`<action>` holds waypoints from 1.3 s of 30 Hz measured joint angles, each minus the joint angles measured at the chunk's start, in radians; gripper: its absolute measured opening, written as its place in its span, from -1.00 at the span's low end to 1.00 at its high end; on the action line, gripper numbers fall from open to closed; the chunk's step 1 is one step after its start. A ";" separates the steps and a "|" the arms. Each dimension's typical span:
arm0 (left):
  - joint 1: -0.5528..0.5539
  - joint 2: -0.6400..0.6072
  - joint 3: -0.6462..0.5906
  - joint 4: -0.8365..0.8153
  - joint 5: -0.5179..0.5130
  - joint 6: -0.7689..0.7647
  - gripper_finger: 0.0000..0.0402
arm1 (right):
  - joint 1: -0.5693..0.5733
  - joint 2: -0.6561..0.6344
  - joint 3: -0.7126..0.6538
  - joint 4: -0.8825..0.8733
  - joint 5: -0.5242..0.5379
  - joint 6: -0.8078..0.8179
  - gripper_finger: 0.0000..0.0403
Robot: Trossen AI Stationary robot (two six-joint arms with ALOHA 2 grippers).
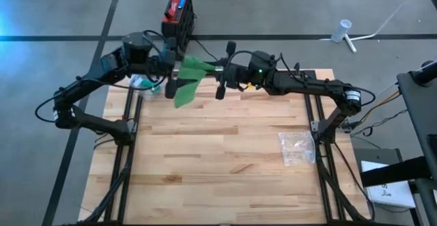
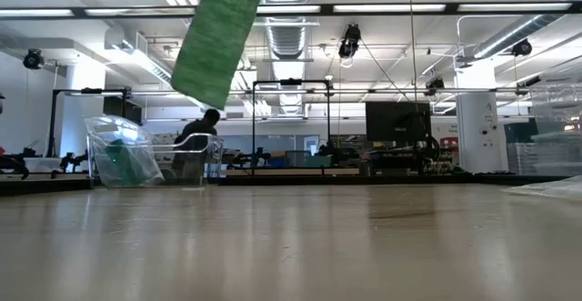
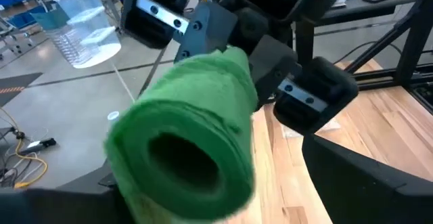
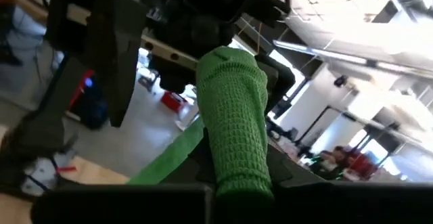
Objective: Roll bandage
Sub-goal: Roll the green bandage
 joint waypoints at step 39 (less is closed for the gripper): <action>-0.016 -0.023 -0.151 0.077 -0.083 0.036 -0.87 | -0.053 -0.020 0.000 0.032 0.013 0.041 -0.86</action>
